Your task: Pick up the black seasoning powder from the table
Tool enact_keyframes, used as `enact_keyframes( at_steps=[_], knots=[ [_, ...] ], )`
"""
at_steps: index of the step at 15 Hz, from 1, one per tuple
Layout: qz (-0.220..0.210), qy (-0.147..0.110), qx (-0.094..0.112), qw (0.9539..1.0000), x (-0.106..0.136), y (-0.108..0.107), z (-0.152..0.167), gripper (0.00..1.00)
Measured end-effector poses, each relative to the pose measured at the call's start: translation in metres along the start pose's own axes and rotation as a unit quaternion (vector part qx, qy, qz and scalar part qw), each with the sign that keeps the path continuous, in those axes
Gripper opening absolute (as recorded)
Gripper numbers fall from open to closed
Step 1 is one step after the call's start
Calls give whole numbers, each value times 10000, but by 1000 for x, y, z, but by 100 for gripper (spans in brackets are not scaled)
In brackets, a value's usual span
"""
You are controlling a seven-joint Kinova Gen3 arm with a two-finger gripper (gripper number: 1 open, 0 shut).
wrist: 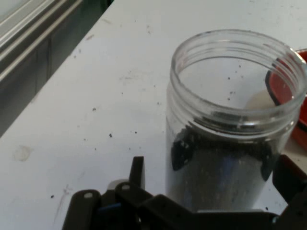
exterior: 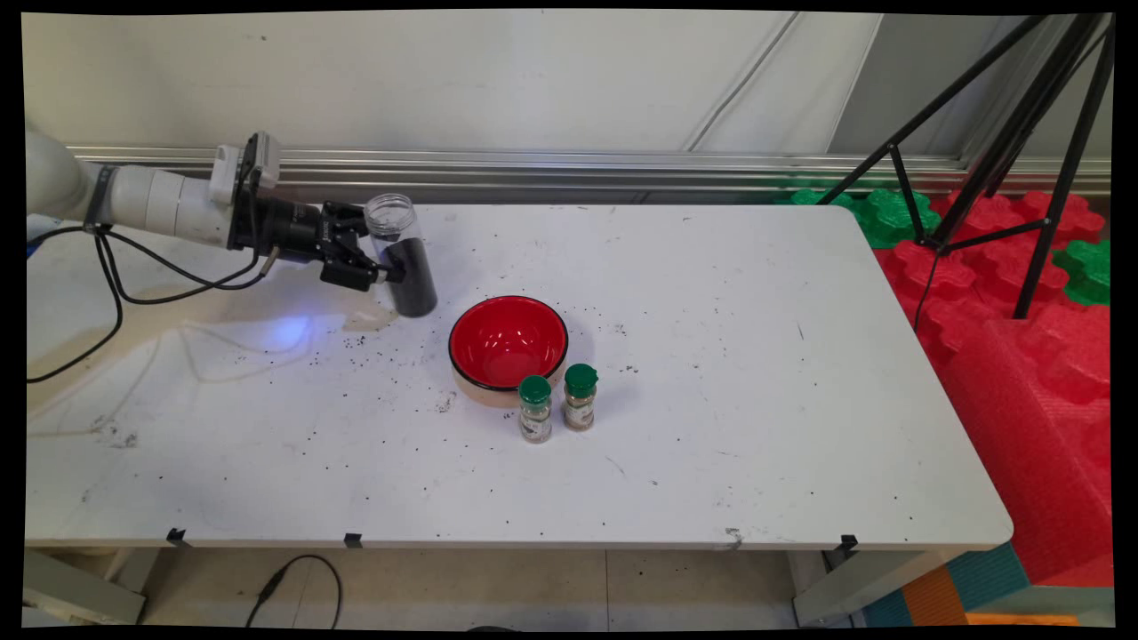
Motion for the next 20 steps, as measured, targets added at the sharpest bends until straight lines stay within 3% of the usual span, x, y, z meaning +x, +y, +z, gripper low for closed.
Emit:
enact_keyframes(
  at_steps=[9, 20],
  knots=[
    [32, 435, 43, 9990, -14, -3, 11, 100],
    [37, 717, -12, 9974, -27, -3, 19, 100]
  ],
)
